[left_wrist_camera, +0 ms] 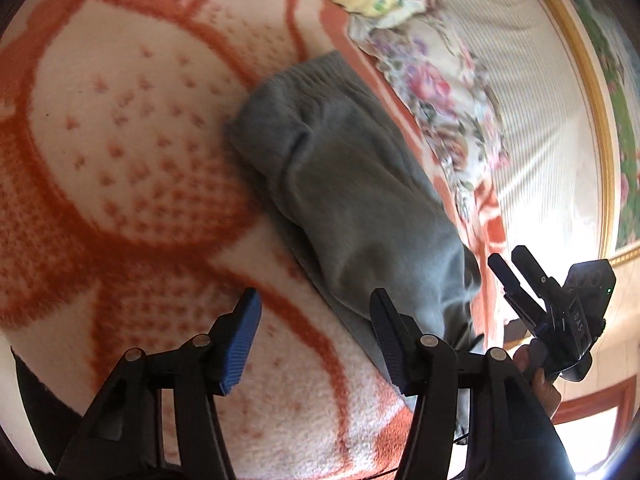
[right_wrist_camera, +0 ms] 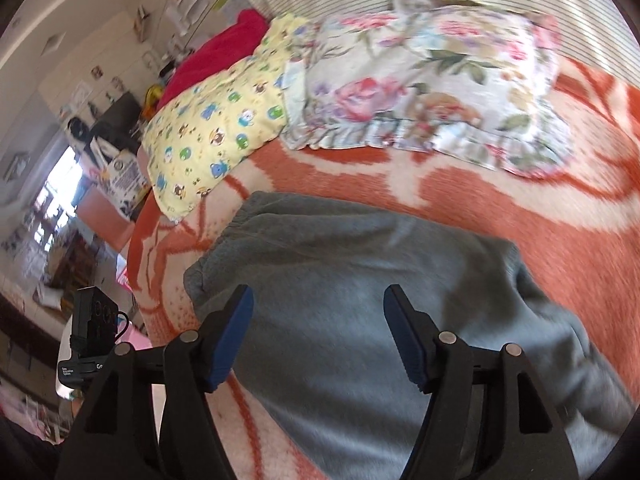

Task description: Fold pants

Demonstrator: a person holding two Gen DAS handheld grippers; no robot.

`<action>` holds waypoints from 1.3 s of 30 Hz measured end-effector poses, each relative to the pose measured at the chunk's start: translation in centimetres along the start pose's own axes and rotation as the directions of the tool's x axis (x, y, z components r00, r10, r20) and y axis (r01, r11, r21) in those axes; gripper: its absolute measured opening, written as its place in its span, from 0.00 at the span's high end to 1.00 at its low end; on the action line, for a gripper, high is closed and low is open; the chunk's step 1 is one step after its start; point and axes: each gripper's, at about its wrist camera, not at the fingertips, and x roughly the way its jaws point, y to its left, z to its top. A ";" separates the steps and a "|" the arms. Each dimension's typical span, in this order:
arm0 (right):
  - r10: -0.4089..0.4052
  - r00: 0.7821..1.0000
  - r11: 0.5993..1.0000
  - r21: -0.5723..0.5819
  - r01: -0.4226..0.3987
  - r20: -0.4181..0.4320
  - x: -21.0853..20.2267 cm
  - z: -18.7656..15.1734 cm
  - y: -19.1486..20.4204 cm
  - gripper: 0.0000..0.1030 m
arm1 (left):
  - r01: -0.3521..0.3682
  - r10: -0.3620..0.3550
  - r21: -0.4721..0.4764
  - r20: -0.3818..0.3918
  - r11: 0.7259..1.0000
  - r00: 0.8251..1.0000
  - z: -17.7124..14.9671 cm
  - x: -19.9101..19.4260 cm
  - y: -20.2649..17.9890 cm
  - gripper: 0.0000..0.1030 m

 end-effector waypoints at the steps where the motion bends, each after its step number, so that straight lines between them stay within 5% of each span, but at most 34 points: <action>1: 0.004 1.000 1.000 -0.012 -0.004 -0.009 0.6 0.4 0.3 0.33 | 0.000 0.000 -0.005 0.000 1.000 1.000 0.2 0.0 0.2 0.45; 18: 0.034 0.978 0.969 -0.232 -0.083 -0.205 15.7 10.1 4.5 0.33 | -0.040 0.047 -0.102 0.062 0.994 0.997 4.4 1.7 0.9 0.39; 24: -0.070 0.949 0.937 -0.346 -0.043 -0.307 22.0 9.8 6.4 0.34 | -0.097 0.106 -0.096 0.091 0.991 0.990 4.9 2.4 0.1 0.43; 25: -0.090 0.944 0.926 -0.376 -0.037 -0.316 22.6 9.3 6.9 0.34 | -0.106 0.116 -0.097 0.101 0.990 0.988 5.0 2.4 0.0 0.50; 26: -0.114 0.946 0.908 -0.418 -0.024 -0.303 22.6 9.0 7.5 0.39 | -0.127 0.140 -0.100 0.125 0.987 0.982 5.2 2.4 0.0 0.72; 28: -0.121 0.943 0.897 -0.440 -0.029 -0.309 22.4 8.9 8.3 0.62 | -0.128 0.143 -0.115 0.132 0.985 0.981 5.3 2.6 0.5 0.79; 29: -0.123 0.944 0.899 -0.438 -0.026 -0.307 22.1 9.0 8.4 0.91 | -0.109 0.126 -0.129 0.134 0.986 0.983 5.4 2.7 0.7 0.81; 39: -0.084 0.979 0.911 -0.412 0.000 -0.186 16.0 9.2 8.9 0.95 | -0.054 0.065 -0.072 0.161 0.996 0.985 4.5 0.3 -1.1 0.88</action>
